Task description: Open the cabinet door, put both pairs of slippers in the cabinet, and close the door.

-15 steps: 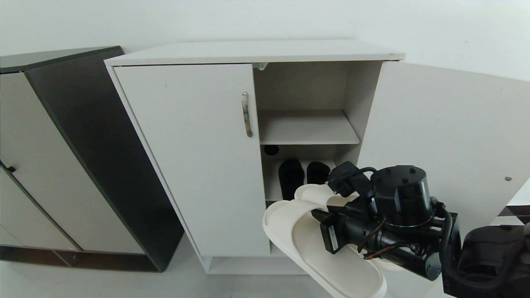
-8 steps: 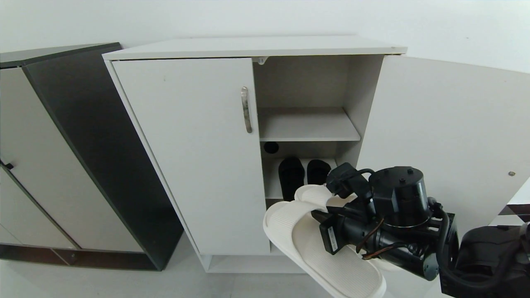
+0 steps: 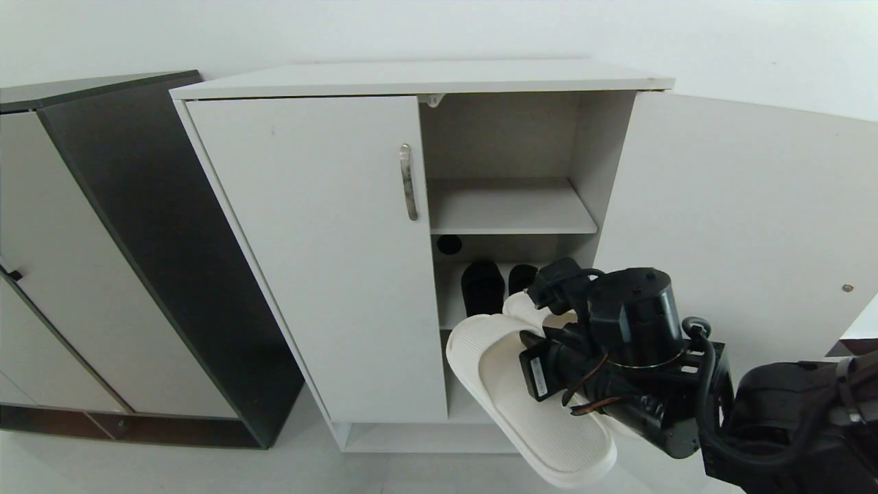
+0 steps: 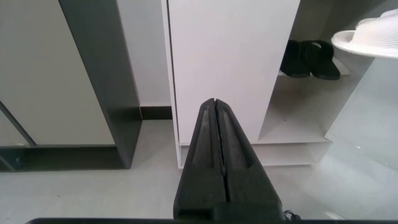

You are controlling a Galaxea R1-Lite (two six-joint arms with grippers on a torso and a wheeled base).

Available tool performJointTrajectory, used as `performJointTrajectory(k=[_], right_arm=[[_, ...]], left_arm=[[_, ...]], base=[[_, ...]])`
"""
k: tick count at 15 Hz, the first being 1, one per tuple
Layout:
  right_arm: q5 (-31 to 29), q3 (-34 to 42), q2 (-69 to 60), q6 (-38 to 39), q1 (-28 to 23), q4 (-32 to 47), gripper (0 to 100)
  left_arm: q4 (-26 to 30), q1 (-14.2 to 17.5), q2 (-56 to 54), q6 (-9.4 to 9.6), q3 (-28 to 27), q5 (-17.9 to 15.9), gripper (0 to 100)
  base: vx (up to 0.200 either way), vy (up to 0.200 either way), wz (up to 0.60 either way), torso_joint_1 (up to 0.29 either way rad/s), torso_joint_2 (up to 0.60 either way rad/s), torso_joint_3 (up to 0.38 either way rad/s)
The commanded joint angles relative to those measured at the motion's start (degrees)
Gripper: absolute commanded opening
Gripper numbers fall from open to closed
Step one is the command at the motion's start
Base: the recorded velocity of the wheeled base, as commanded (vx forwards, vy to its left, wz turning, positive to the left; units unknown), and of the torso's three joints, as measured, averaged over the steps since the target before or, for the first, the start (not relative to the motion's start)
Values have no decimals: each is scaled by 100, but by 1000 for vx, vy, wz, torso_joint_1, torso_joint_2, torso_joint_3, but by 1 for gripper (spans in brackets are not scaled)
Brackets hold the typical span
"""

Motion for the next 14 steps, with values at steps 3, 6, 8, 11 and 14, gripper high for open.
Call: performJointTrajectory(k=[3,6,8,11,14], right_arm=[[-1139,-2027,28,1448,333,2359,0],[-1895,-2344,10,1615,395,2324,0],[-2062,-2256,10,1369,395,1726,0],[-2149,-1957,45,947,386,1067,0],[-2369,-2054,230,894,342,970,0]], left_arm=[[0,0,-1,-2,0,0,0],[0,0,-1,-2,0,0,0],[0,0,-1,-2,0,0,0],[0,0,-1,-2,0,0,0],[0,0,-1,16,0,0,0]], base=[[0,0,0,0,0,0],[0,0,0,0,0,0],[0,0,0,0,0,0],[0,0,0,0,0,0],[0,0,0,0,0,0]])
